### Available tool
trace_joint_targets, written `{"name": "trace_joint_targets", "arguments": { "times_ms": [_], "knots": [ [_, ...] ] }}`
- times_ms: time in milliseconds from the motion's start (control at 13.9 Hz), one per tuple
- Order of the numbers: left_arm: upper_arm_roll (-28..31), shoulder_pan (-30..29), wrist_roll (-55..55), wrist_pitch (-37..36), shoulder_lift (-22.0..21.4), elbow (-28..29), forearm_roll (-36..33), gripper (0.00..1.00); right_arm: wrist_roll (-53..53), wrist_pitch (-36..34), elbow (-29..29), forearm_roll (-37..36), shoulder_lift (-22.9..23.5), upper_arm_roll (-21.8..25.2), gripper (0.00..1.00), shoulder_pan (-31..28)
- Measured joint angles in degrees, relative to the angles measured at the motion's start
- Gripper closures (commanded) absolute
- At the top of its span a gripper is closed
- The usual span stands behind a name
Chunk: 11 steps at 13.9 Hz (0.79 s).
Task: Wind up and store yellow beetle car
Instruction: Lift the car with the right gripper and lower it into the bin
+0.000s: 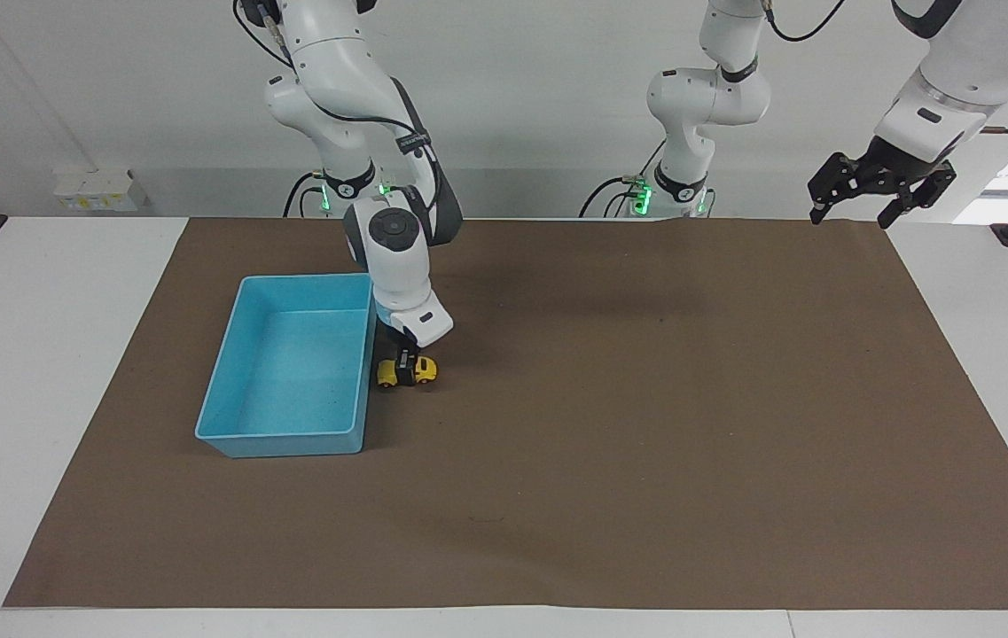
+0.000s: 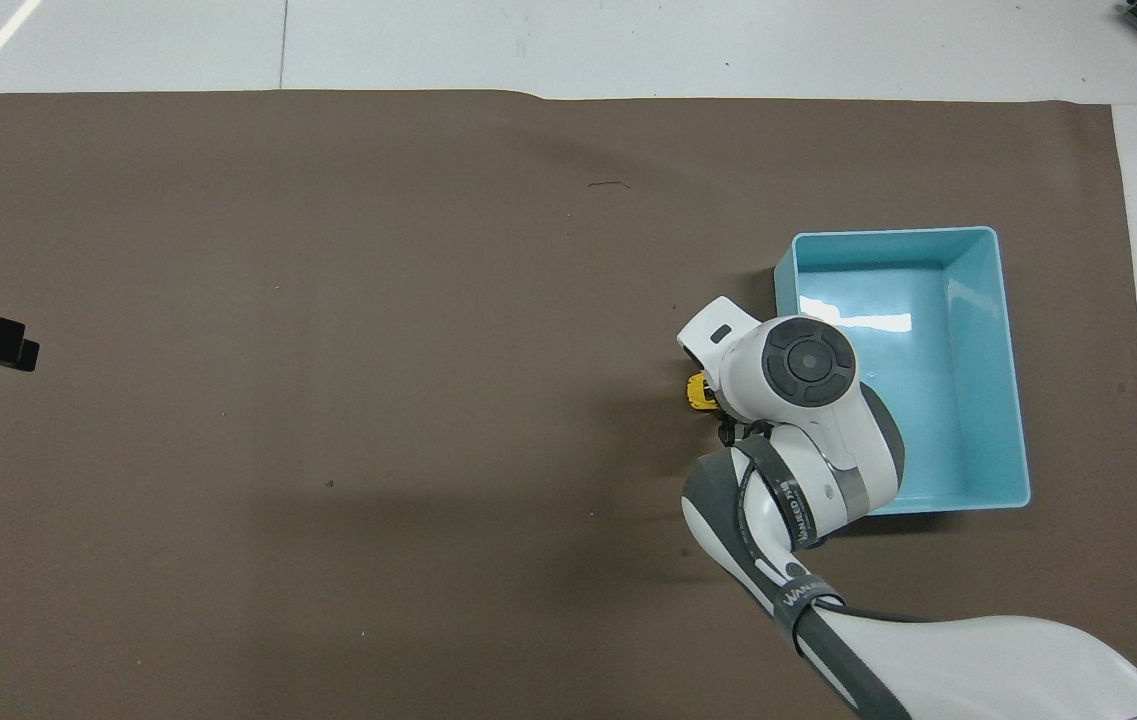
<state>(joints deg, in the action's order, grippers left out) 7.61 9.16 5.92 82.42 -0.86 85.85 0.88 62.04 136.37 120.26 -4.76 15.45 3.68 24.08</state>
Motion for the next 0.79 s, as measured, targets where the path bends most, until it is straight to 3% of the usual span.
{"name": "trace_joint_targets", "arguments": {
  "times_ms": [360, 576, 792],
  "knots": [
    [0.0, 0.0, 0.0, 0.0, 0.0, 0.0, 0.0, 0.00, -0.8, -13.6, -9.6, -0.1, -1.4, 0.0, 1.00, 0.1],
    [0.0, 0.0, 0.0, 0.0, 0.0, 0.0, 0.0, 0.00, -0.8, -23.6, -16.9, 1.1, -4.9, -0.1, 1.00, 0.1],
    [0.0, 0.0, 0.0, 0.0, 0.0, 0.1, 0.0, 0.00, 1.6, -30.4, -19.0, 1.4, -9.6, 0.6, 1.00, -0.7]
  ]
}}
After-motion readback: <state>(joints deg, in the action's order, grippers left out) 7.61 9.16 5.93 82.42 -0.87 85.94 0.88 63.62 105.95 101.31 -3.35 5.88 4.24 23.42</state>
